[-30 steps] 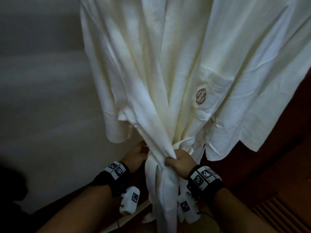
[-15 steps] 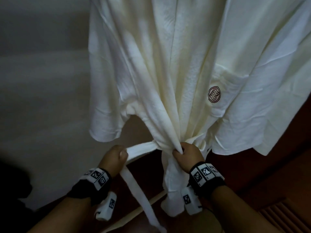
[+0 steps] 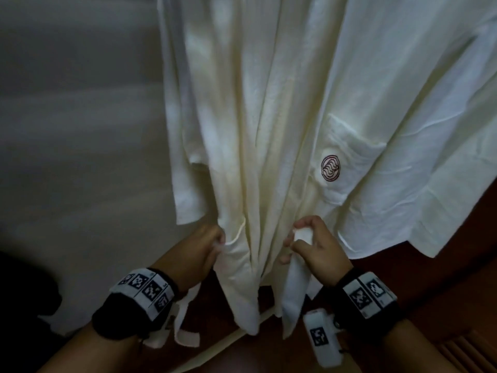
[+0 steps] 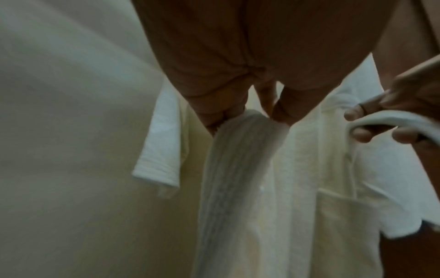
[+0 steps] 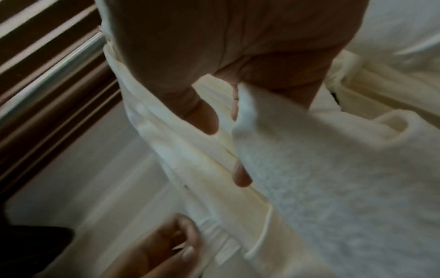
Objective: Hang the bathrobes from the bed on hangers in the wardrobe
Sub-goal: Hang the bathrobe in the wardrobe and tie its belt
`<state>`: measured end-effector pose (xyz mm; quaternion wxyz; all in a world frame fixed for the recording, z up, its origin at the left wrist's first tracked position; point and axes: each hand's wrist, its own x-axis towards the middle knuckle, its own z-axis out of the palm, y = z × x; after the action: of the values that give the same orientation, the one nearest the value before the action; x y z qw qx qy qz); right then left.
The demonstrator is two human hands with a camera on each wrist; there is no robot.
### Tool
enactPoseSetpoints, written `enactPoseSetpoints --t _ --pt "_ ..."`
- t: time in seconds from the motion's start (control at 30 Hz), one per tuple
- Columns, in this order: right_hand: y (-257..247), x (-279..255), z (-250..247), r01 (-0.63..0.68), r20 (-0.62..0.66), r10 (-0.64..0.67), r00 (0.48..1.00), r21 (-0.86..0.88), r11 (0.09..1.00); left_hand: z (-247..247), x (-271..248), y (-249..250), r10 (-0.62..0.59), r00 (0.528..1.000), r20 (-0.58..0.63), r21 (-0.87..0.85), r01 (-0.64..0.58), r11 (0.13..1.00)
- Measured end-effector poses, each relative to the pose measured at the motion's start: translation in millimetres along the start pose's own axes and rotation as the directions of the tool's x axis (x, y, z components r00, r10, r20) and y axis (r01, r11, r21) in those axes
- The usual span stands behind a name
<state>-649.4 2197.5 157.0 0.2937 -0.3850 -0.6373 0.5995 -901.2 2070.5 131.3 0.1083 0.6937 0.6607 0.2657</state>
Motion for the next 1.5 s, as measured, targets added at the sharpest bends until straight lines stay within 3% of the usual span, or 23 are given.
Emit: enactPoseSetpoints --t 0.1,0.2,0.33,0.43,0.5,0.53,0.63,0.7,0.77,0.83,0.93,1.0,1.1,1.13,1.2,1.3,1.33,1.4,1.43,1.5 --pt "2.7 -9.9 1.4 0.021 0.235 -0.049 0.971 0.123 0.992 3.8 3.0 1.0 -0.061 0.998 0.016 -0.128 0.063 0.99" --pt "10.2 -13.8 5.4 0.12 0.342 -0.132 0.931 0.055 0.991 5.1 8.1 6.2 -0.119 0.99 0.078 -0.236 0.134 0.962" --pt "12.8 -13.0 10.3 0.264 0.282 -0.222 0.933 -0.119 0.957 10.4 12.1 2.9 0.087 0.995 0.054 -0.009 -0.087 0.996" --pt "8.2 -7.1 14.1 0.345 0.288 -0.266 0.92 -0.274 0.898 2.2 27.2 7.7 -0.067 0.996 0.058 0.216 0.053 0.975" --pt "5.0 -1.2 15.9 0.4 0.317 -0.287 0.904 -0.389 0.83 -7.9 36.5 11.7 -0.081 0.996 0.037 0.233 0.07 0.97" --pt "2.8 1.4 17.1 0.43 0.34 -0.296 0.893 -0.441 0.788 -10.0 40.6 12.6 -0.004 1.0 0.015 0.235 0.0 0.972" --pt "-1.6 6.5 20.9 0.461 0.409 -0.264 0.873 -0.52 0.719 -5.1 51.0 8.5 0.142 0.979 0.147 0.37 -0.187 0.91" --pt "-4.0 7.4 24.3 0.488 0.472 -0.229 0.852 -0.555 0.674 -0.4 57.8 12.3 0.087 0.962 0.26 0.441 -0.198 0.875" --pt "-4.0 8.0 27.2 0.549 0.541 -0.221 0.811 -0.574 0.608 3.9 63.8 22.0 -0.023 0.959 0.282 0.472 -0.118 0.873" --pt "-3.9 9.0 27.8 0.582 0.574 -0.229 0.786 -0.562 0.587 8.9 66.3 25.6 -0.077 0.968 0.239 0.324 -0.005 0.946" --pt "-1.3 9.0 24.1 0.577 0.548 -0.268 0.793 -0.533 0.619 19.6 56.9 31.1 -0.124 0.958 0.259 -0.119 0.159 0.98" --pt "0.5 9.8 18.8 0.539 0.457 -0.305 0.835 -0.573 0.617 23.6 47.5 41.1 -0.133 0.95 0.281 -0.373 0.236 0.897" --pt "2.8 12.1 12.7 0.425 0.263 -0.346 0.901 -0.699 0.575 27.6 35.6 56.7 -0.289 0.898 0.333 -0.66 0.441 0.609" --pt "3.5 11.7 12.9 0.389 0.21 -0.348 0.914 -0.697 0.602 30.8 32.8 58.4 -0.287 0.892 0.351 -0.725 0.452 0.52" --pt "8.9 10.5 14.7 0.294 0.129 -0.276 0.952 -0.632 0.717 39.2 28.1 60.4 -0.192 0.916 0.351 -0.776 0.399 0.488" --pt "16.2 8.0 16.3 0.102 0.138 -0.045 0.989 -0.437 0.894 45.4 31.1 53.9 -0.212 0.935 0.284 -0.771 0.354 0.529" --pt "18.3 6.5 16.3 0.012 0.175 0.04 0.984 -0.287 0.958 45.2 34.2 50.4 -0.235 0.945 0.23 -0.752 0.325 0.574" --pt "16.0 3.6 12.4 -0.154 0.232 0.147 0.962 0.012 0.988 41.8 40.8 43.1 -0.215 0.97 0.116 -0.636 0.238 0.734" --pt "8.5 1.3 8.3 -0.186 0.264 0.156 0.952 0.092 0.978 40.5 42.7 38.7 -0.19 0.979 0.067 -0.534 0.196 0.822" --pt "-13.9 -1.1 -0.7 -0.12 0.346 0.085 0.934 0.08 0.99 42.6 44.4 27.5 -0.172 0.985 0.0 -0.317 0.163 0.934"
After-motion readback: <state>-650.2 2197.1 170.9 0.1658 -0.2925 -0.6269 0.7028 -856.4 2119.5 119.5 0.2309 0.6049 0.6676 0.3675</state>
